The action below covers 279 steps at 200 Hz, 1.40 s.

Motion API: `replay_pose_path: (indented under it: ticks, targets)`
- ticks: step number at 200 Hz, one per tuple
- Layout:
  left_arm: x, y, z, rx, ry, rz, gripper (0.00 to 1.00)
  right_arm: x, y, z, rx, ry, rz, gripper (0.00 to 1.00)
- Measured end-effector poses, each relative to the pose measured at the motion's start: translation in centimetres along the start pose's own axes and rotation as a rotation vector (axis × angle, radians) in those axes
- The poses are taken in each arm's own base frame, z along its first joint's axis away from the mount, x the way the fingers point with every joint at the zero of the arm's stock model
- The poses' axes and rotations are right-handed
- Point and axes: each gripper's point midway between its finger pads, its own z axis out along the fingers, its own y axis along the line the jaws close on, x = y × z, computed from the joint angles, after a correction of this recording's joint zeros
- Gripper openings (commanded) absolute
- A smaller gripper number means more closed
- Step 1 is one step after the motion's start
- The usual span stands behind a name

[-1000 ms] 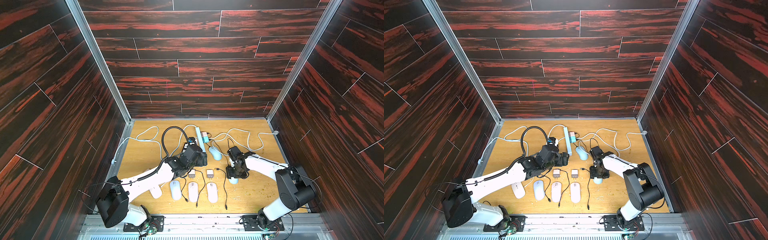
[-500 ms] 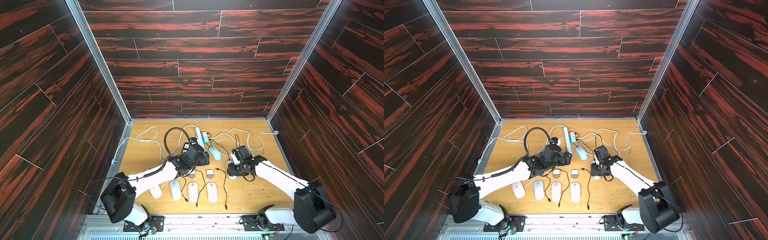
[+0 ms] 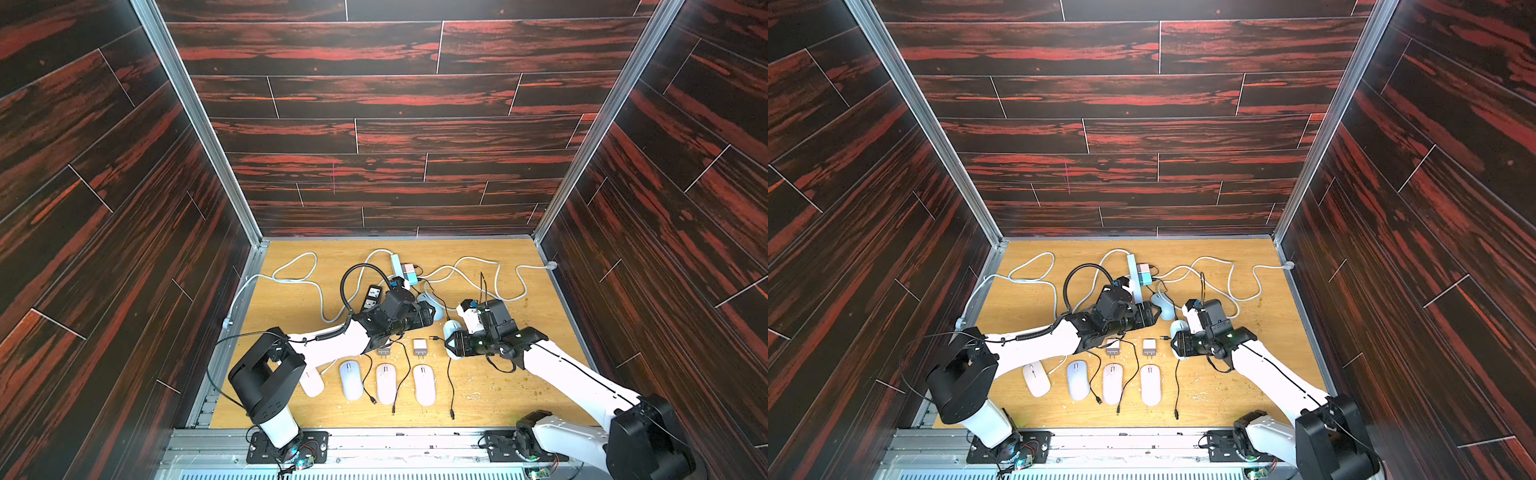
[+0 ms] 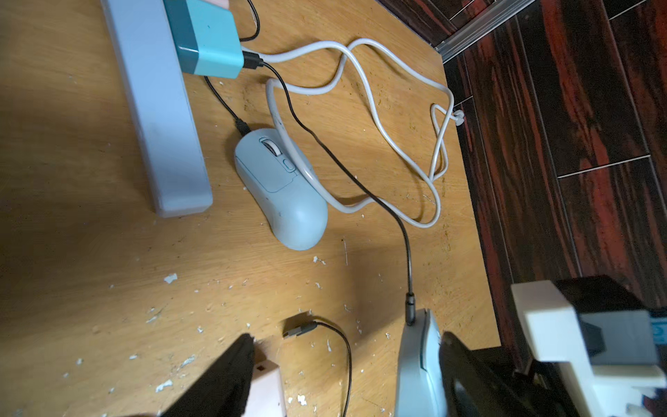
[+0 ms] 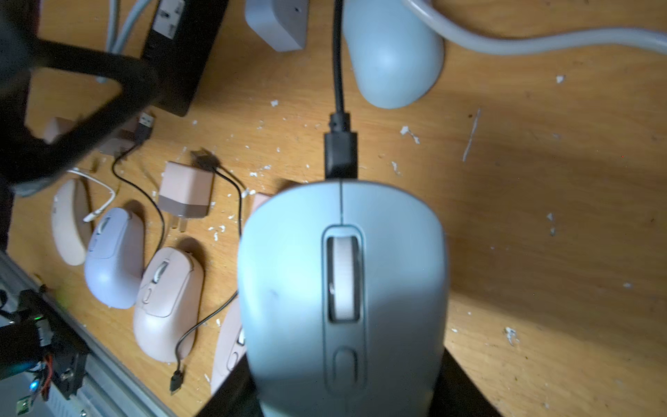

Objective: Unplug the wireless mouse
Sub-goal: Pick up the mouse from the center of the board, then remove the power cord from the mouse.

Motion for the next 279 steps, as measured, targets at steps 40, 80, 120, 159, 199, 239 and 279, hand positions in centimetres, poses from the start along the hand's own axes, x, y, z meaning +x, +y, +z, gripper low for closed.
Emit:
replay_pose_path:
  ticks: [40,80,120,159,199,239,279]
  targets:
    - [-1.6,-0.7,-0.1,0.042,-0.045,-0.042,0.8,-1.2,1.4,-1.5,-0.055,-0.074,-0.035,0.0]
    - [-2.9,-0.7,-1.1,0.062,-0.109,-0.057,0.8,-2.2,2.1,-3.0,-0.074,-0.144,-0.058,0.0]
    - [-4.0,-0.5,-3.0,0.064,-0.178,-0.065,0.8,-2.9,3.2,-4.2,-0.114,-0.193,-0.089,0.0]
    - [-4.4,-1.2,-3.4,0.088,-0.191,-0.063,0.81,-2.9,4.3,-4.7,-0.164,-0.204,-0.123,0.0]
    - [-3.7,-3.2,-2.9,0.164,-0.119,-0.042,0.71,-2.5,4.5,-4.1,-0.176,-0.175,-0.126,0.0]
    - [-2.7,-3.7,-1.3,0.197,-0.056,-0.044,0.65,-2.1,4.7,-3.5,-0.18,-0.151,-0.138,0.0]
    - [-2.4,-4.8,-0.5,0.224,-0.021,-0.036,0.57,-1.8,4.9,-3.2,-0.182,-0.138,-0.149,0.0]
